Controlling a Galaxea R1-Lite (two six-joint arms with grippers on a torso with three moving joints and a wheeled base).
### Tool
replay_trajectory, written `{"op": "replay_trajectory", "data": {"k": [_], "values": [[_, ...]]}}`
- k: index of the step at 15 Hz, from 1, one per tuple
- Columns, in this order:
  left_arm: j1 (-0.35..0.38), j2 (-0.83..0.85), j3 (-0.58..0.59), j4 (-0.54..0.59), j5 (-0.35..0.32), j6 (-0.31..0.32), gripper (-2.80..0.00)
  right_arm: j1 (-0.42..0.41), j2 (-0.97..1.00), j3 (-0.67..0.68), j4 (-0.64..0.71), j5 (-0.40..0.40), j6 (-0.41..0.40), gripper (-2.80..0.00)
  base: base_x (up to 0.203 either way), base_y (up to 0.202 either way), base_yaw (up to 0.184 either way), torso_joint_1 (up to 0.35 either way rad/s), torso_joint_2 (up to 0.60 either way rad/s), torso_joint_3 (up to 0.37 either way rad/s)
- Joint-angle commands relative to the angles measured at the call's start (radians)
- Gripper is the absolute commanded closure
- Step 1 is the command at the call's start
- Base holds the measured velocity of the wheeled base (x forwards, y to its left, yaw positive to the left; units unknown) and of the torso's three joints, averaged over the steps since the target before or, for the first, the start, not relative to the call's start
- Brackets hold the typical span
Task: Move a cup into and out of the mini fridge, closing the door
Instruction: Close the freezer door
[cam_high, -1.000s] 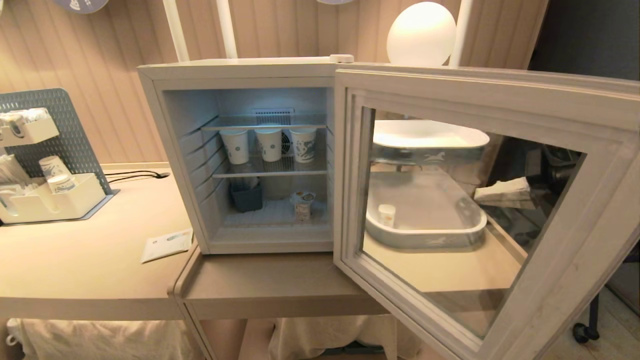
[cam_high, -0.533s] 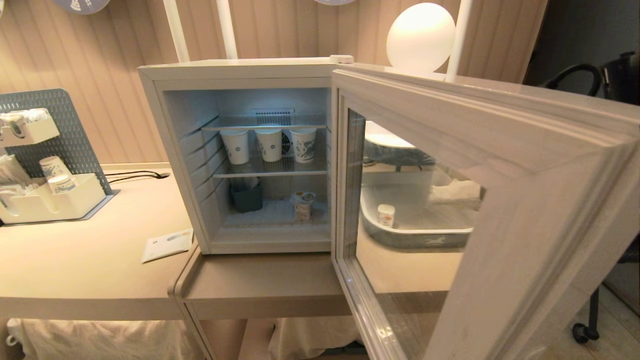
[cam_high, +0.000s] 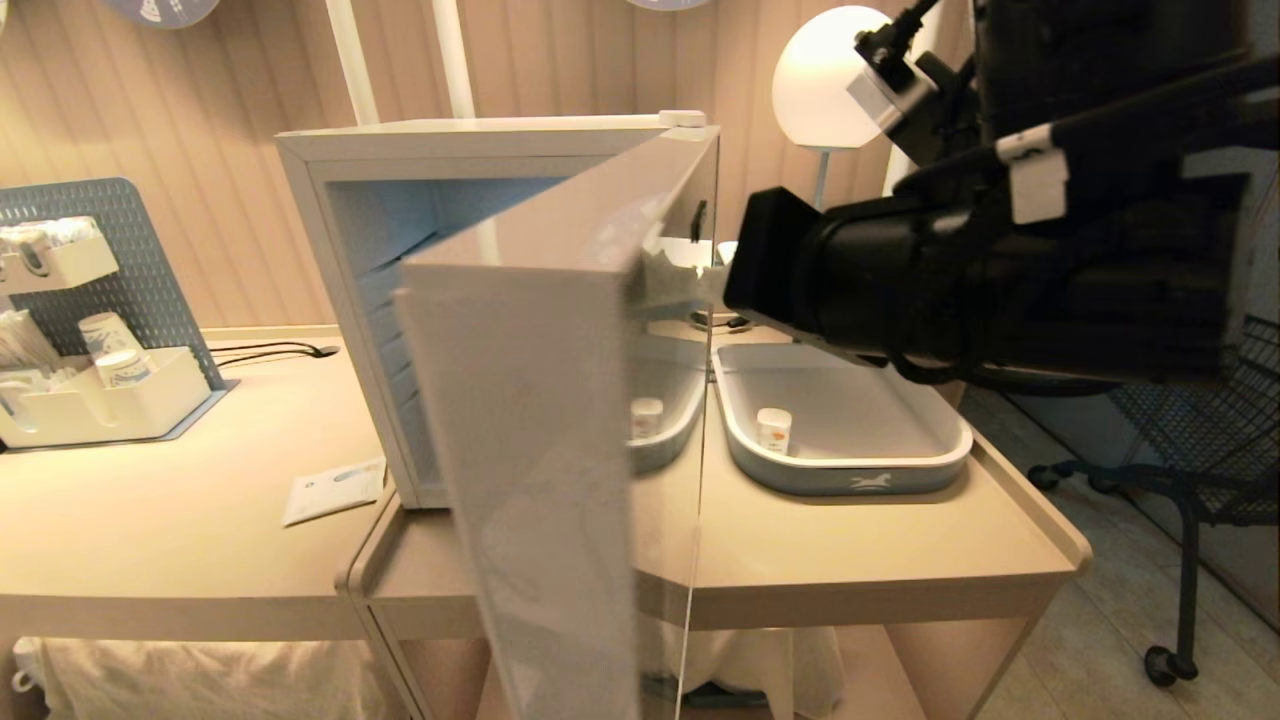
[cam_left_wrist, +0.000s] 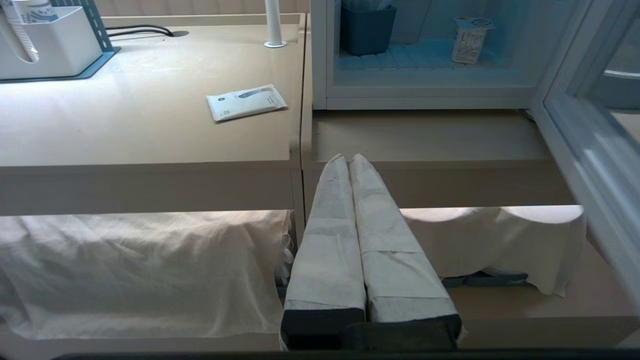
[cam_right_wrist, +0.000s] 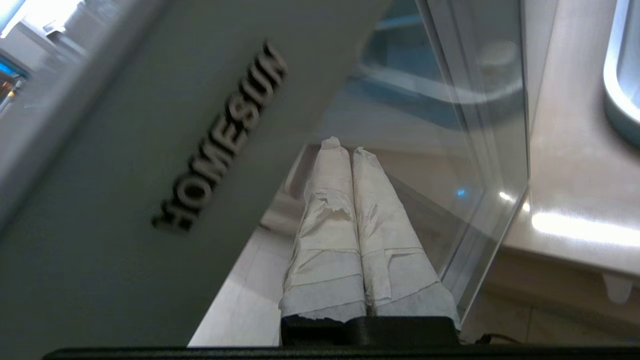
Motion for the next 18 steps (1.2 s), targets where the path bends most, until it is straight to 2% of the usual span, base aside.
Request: {"op": "replay_trajectory", "data": {"k": [1, 4, 6, 7, 8, 14, 16, 18], "values": [[0.0, -0.002, 0.002, -0.001, -0.001, -0.002, 0.0, 0.039, 0.181, -0.16, -0.006, -0.031, -0.054, 0.0, 0.0, 0.0, 0.0, 0.0, 0.0, 0.0], [0.0, -0.002, 0.002, -0.001, -0.001, -0.002, 0.0, 0.054, 0.392, -0.369, -0.026, -0.087, -0.241, 0.0, 0.0, 0.0, 0.0, 0.0, 0.0, 0.0], [0.0, -0.002, 0.002, -0.001, -0.001, -0.002, 0.0, 0.061, 0.513, -0.403, -0.112, -0.126, -0.403, 0.0, 0.0, 0.0, 0.0, 0.0, 0.0, 0.0], [0.0, -0.002, 0.002, -0.001, 0.001, -0.001, 0.0, 0.067, 0.556, -0.411, -0.164, -0.169, -0.453, 0.0, 0.0, 0.0, 0.0, 0.0, 0.0, 0.0], [0.0, -0.002, 0.0, -0.001, 0.001, -0.001, 0.0, 0.076, 0.572, -0.415, -0.199, -0.213, -0.474, 0.0, 0.0, 0.0, 0.0, 0.0, 0.0, 0.0], [0.0, -0.002, 0.002, -0.001, 0.001, -0.002, 0.0, 0.064, 0.322, -0.347, -0.166, -0.243, -0.482, 0.0, 0.0, 0.0, 0.0, 0.0, 0.0, 0.0], [0.0, -0.002, 0.002, -0.001, 0.0, -0.001, 0.0, 0.034, 0.165, -0.282, -0.136, -0.326, -0.487, 0.0, 0.0, 0.0, 0.0, 0.0, 0.0, 0.0], [0.0, -0.002, 0.002, -0.001, 0.0, -0.001, 0.0, -0.037, -0.017, -0.213, -0.098, -0.403, -0.495, 0.0, 0.0, 0.0, 0.0, 0.0, 0.0, 0.0]]}}
